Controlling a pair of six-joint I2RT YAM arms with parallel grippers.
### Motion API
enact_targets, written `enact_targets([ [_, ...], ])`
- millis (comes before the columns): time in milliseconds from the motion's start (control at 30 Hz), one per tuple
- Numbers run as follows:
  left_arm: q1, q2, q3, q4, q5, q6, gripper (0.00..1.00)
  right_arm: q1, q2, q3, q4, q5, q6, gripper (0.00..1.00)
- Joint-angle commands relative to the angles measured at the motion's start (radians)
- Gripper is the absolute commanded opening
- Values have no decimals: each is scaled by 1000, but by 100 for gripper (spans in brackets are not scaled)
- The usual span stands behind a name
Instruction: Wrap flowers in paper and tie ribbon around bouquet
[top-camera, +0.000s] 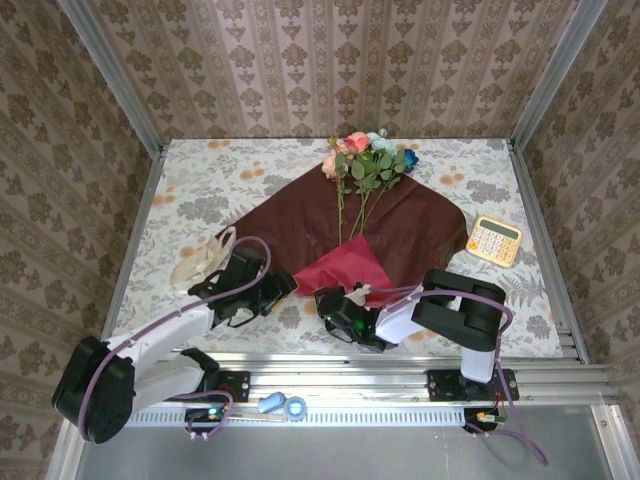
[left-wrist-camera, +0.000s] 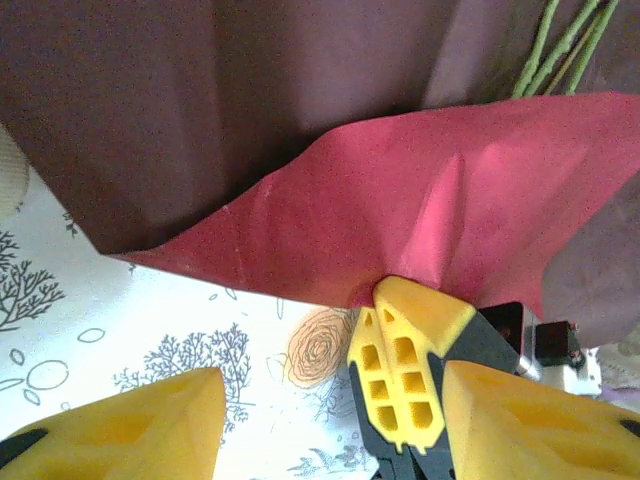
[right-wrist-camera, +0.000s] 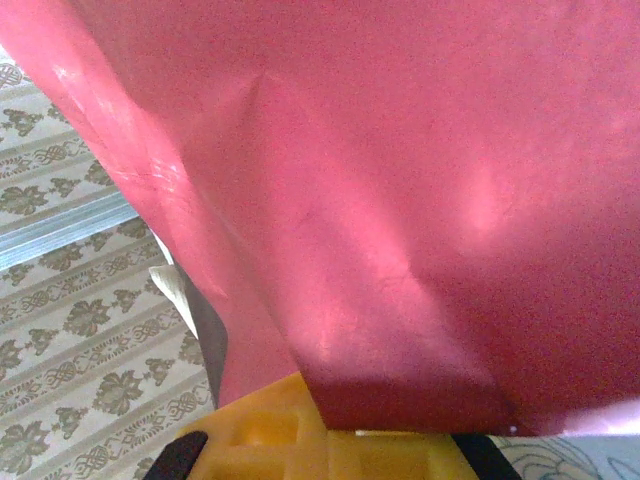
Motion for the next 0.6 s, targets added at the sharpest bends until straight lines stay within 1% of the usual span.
enact_targets([
  [0,-6,74,-9,132,8,-45,57,-4,-14,14,-52,1,458,0],
  [67,-11,141,17,172,21,-36,54,-4,-20,14,-57,-3,458,0],
  [167,-13,205,20,213,23,-23,43,-4,-33,15,-76,-16,456,0],
  [200,-12,217,17,220,18,-14,35,-3,-38,16,-83,-20,456,0],
  [233,-10,228,17,215,9,3,24,-4,-42,15,-91,-29,453,0],
  [267,-10,231,22,192,-6,27,9,-7,-48,15,-105,-51,449,3],
  [300,-10,230,26,168,-22,39,0,-14,-57,14,-127,-86,440,11],
  [367,-10,214,25,139,-41,50,0,-45,-102,14,-210,-176,344,32],
  [400,-10,209,24,134,-41,54,0,-63,-136,23,-286,-239,292,37],
  [500,-10,200,26,118,-32,66,0,-133,-269,80,-584,-371,24,42],
  [533,-10,198,26,117,-31,69,0,-160,-308,126,-745,-412,-69,44],
  [567,-11,196,26,114,-30,71,0,-180,-335,165,-852,-439,-180,45],
])
